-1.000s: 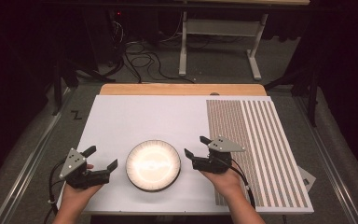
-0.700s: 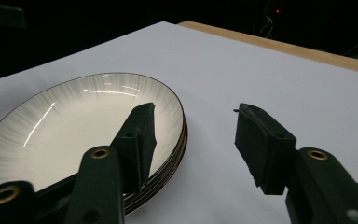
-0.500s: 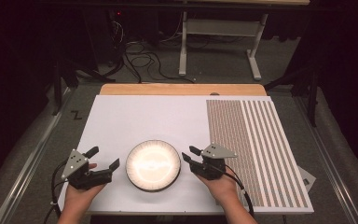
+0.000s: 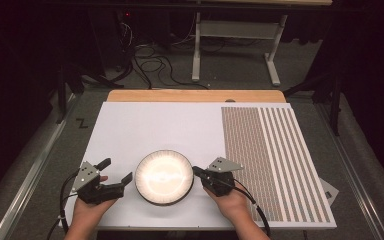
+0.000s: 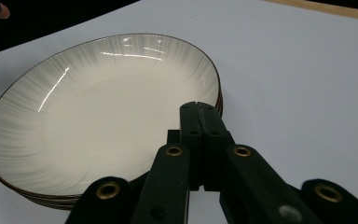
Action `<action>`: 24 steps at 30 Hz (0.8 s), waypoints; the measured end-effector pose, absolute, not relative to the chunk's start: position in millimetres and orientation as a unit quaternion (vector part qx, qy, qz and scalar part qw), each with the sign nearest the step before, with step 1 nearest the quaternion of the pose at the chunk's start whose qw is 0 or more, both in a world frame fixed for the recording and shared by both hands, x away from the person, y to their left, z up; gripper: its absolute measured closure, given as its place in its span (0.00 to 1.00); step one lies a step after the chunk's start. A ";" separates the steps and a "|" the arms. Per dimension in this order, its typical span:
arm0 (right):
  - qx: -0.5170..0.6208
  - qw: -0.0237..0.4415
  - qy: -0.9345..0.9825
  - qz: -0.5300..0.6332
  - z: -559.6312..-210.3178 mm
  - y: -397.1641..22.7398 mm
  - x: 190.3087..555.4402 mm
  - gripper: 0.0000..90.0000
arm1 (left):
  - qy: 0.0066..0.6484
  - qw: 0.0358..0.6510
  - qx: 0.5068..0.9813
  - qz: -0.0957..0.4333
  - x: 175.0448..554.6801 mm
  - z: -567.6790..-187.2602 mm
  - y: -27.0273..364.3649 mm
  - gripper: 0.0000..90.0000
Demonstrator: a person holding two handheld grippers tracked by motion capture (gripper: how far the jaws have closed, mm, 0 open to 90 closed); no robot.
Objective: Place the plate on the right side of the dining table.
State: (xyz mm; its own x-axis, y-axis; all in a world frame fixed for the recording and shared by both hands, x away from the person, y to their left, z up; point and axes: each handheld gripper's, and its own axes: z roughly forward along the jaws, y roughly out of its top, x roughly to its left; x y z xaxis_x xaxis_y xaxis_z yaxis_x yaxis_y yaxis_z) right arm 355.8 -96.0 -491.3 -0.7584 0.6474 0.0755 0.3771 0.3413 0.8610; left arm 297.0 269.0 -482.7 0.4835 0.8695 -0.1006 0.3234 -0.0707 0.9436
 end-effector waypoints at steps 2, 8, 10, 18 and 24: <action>0.320 0.141 0.809 0.472 -492.8 -94.7 356.1 1.00 | 0.436 0.525 0.684 0.258 296.9 -483.1 268.6 0.08; 0.323 0.139 0.812 0.466 -495.1 -93.5 355.6 1.00 | 0.436 0.529 0.684 0.250 296.9 -483.9 265.7 0.08; 0.321 0.142 0.813 0.464 -495.6 -93.5 355.6 1.00 | 0.435 0.531 0.684 0.248 297.3 -483.7 263.0 0.08; 0.321 0.139 0.814 0.465 -496.8 -94.4 355.3 1.00 | 0.426 0.542 0.684 0.241 295.1 -480.4 250.8 0.08; 0.325 0.137 0.811 0.467 -497.7 -93.4 354.4 1.00 | 0.421 0.541 0.686 0.242 295.2 -481.1 245.6 0.08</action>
State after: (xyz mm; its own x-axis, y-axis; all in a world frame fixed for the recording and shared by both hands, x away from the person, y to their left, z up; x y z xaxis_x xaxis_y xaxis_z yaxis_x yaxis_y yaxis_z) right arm 354.4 -93.4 -497.7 -0.7517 0.6544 0.0818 0.3987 0.3521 0.8468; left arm 295.2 245.6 -481.1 0.5275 0.8405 -0.1235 0.3161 -0.0593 0.9469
